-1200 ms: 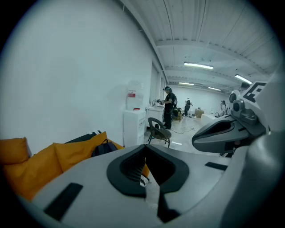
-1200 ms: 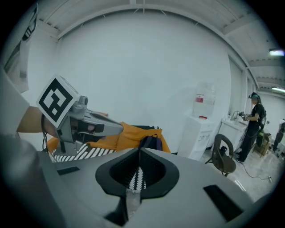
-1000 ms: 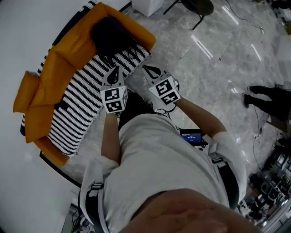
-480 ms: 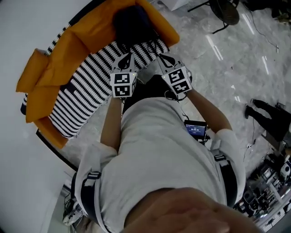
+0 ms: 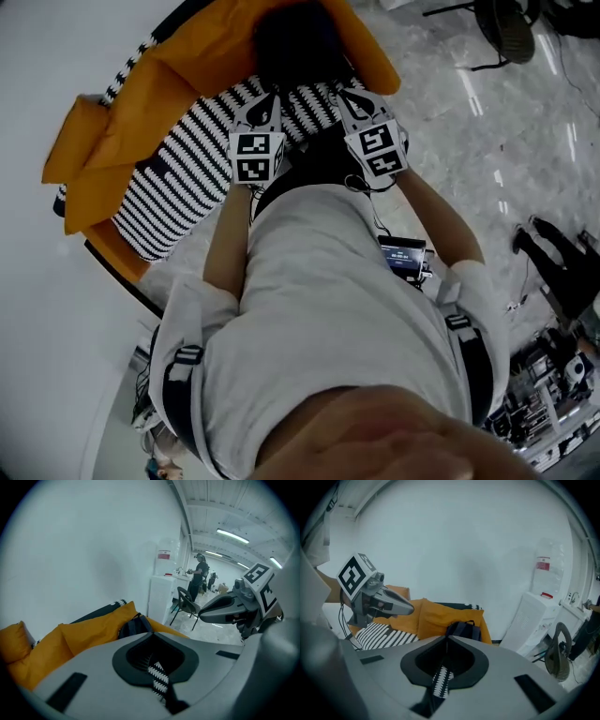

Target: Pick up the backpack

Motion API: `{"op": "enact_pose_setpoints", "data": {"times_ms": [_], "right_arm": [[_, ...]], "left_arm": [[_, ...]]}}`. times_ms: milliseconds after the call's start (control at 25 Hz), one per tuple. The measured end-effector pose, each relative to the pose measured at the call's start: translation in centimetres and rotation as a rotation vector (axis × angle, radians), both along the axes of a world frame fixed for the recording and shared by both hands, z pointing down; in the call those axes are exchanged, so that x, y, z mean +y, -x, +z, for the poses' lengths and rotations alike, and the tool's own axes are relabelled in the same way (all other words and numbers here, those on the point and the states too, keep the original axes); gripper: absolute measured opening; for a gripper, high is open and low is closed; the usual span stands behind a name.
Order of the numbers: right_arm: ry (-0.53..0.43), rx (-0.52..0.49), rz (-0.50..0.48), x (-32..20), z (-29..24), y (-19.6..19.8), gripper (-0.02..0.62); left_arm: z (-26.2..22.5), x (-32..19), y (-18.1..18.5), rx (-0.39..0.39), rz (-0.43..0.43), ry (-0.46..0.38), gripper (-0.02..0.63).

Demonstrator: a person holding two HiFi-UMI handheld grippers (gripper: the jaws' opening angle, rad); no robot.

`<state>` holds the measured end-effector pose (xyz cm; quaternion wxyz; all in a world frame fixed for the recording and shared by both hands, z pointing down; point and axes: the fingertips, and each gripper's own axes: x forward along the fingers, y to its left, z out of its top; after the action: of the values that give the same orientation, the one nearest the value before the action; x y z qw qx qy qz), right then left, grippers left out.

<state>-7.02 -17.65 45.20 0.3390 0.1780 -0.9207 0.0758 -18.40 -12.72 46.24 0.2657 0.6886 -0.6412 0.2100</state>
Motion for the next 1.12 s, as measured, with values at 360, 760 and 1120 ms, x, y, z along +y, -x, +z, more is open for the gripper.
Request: {"op": "enact_pose_setpoints", "data": {"times_ms": [360, 760, 1120], "right_arm": [[0.158, -0.036, 0.029, -11.3, 6.4, 3.7, 0.041], [0.256, 0.045, -0.005, -18.1, 15.0, 4.2, 0.041], [0.282, 0.05, -0.057, -19.5, 21.9, 8.2, 0.041]], "left_arm": [[5.9, -11.4, 1.9, 0.025, -0.079, 0.089, 0.012], [13.8, -18.9, 4.4, -0.016, -0.171, 0.152, 0.012], [20.6, -20.2, 6.5, -0.002, -0.201, 0.211, 0.012]]}}
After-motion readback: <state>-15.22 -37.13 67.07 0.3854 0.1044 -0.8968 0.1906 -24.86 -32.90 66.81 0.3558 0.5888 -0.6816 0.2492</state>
